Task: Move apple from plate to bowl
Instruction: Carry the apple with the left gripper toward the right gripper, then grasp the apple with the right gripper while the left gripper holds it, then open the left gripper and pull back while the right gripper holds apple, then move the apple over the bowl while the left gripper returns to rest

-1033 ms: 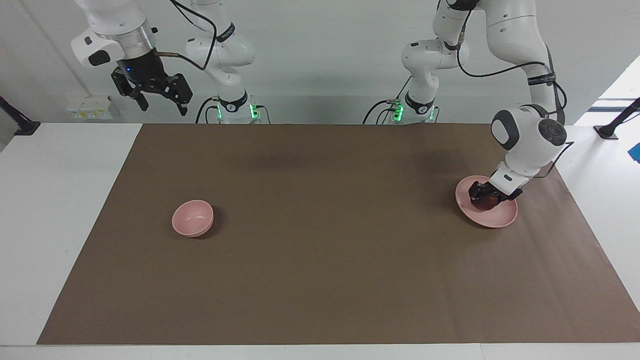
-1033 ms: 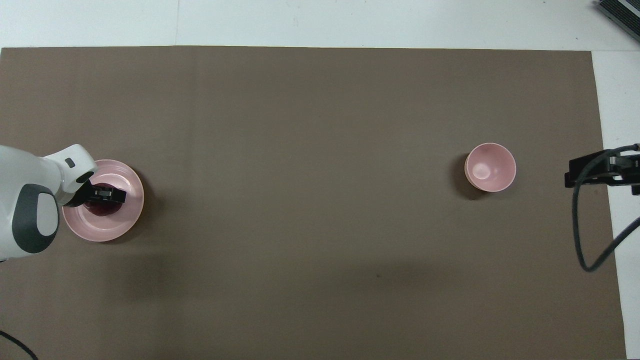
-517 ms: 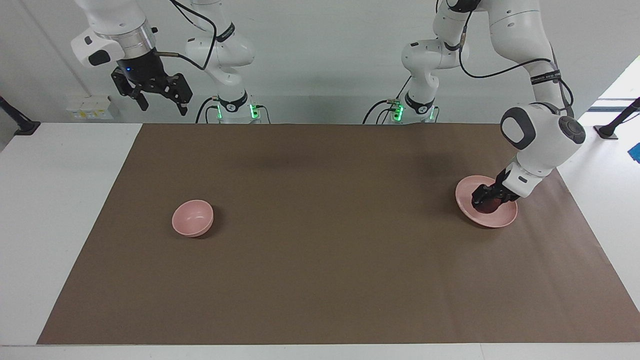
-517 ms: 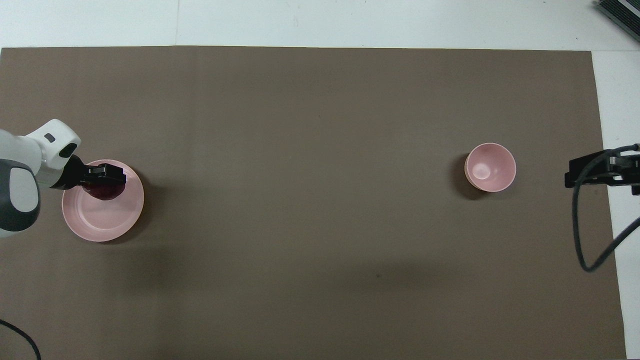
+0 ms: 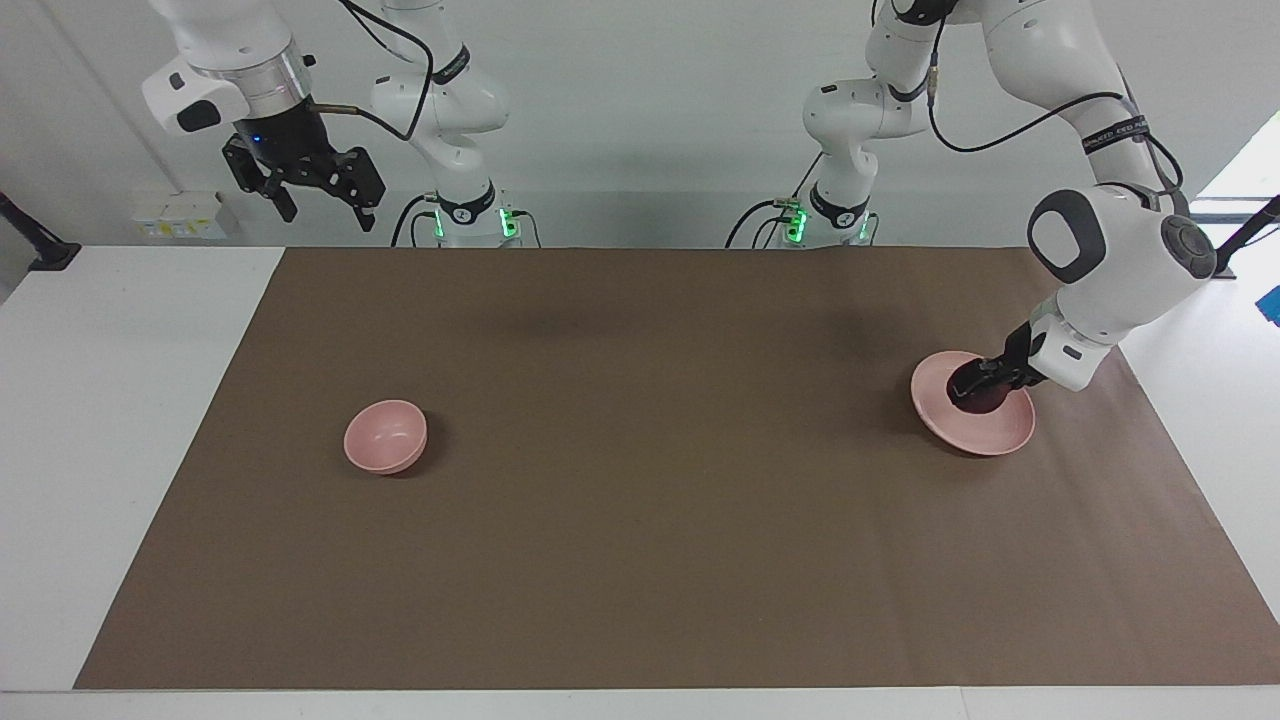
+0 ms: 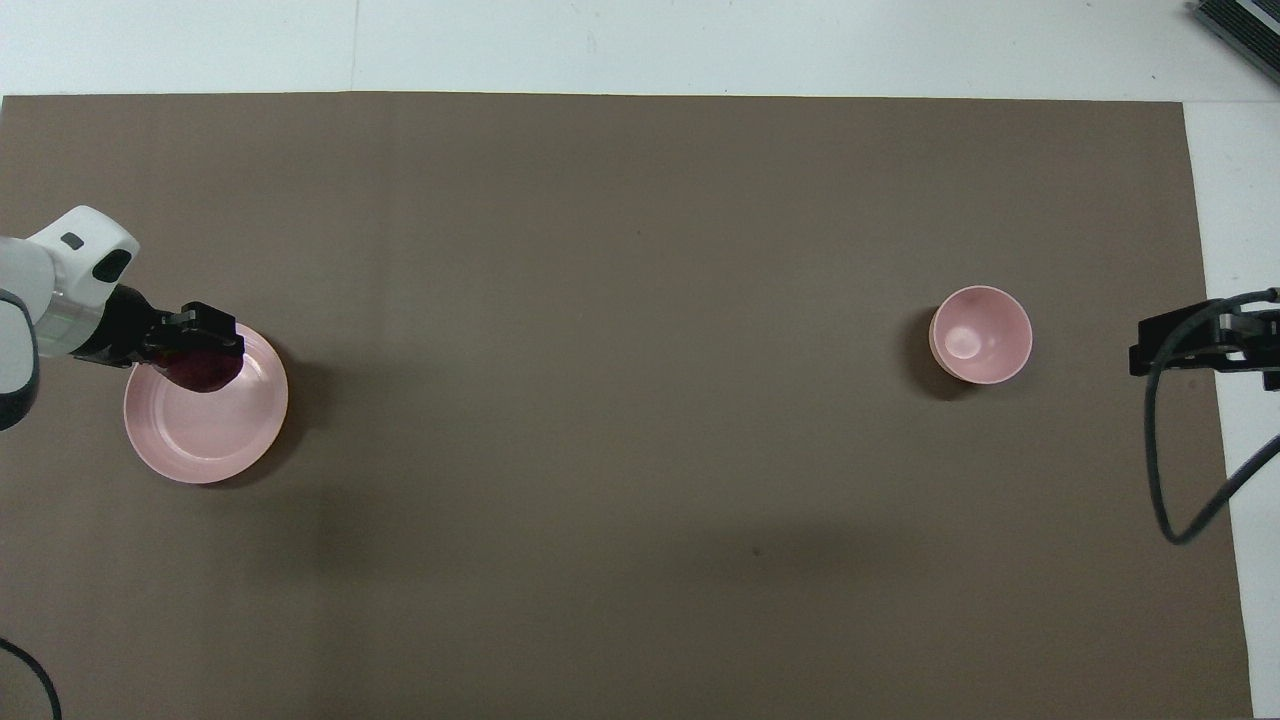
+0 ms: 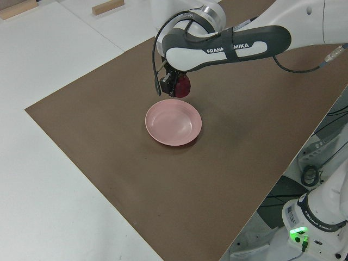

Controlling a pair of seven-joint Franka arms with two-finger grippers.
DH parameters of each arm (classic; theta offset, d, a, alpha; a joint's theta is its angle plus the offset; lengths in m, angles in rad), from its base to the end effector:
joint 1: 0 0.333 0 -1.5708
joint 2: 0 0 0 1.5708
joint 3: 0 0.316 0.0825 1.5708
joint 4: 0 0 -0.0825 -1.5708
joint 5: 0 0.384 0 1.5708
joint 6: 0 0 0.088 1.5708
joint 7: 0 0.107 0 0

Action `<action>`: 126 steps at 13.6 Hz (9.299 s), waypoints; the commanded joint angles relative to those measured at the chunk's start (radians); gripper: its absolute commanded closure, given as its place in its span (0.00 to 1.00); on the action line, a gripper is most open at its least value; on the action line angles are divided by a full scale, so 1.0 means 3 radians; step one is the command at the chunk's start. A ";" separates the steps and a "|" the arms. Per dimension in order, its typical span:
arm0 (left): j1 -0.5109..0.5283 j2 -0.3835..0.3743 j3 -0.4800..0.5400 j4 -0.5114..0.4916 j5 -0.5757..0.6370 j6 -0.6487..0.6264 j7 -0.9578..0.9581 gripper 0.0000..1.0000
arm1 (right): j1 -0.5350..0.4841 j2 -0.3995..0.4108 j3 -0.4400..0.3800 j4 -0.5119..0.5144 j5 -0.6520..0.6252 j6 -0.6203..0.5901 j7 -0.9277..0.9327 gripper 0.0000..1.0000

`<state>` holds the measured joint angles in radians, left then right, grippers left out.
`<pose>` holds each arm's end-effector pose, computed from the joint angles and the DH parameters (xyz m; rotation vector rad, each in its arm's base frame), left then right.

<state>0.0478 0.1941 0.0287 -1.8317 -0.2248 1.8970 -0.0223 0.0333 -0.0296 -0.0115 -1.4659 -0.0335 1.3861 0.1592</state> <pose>0.5970 0.0286 0.4167 2.9179 0.2702 -0.1802 0.5251 0.0073 0.6733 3.0957 -0.2213 -0.0730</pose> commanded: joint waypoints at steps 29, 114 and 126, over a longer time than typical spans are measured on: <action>-0.0211 0.0217 -0.1169 0.0655 -0.2435 -0.0357 -0.3494 1.00 | -0.0479 -0.0698 -0.0023 -0.1386 0.2892 0.1095 -0.0009 0.00; -0.0328 -0.0253 -0.2187 -0.0286 -0.3175 0.2059 -0.3899 0.00 | -0.0403 0.0482 0.0002 -0.1705 -0.0476 0.2778 0.0532 1.00; -0.0328 -0.0258 -0.1507 -0.0209 -0.0848 0.0672 -0.3823 0.00 | -0.0111 0.0840 0.0008 -0.1807 -0.1013 0.3213 0.1351 1.00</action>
<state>-0.0553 0.1406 -0.4520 -1.8844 -0.5664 2.1417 -1.1831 -0.0007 0.2144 -0.0120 -1.9966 -0.3074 2.3075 0.5236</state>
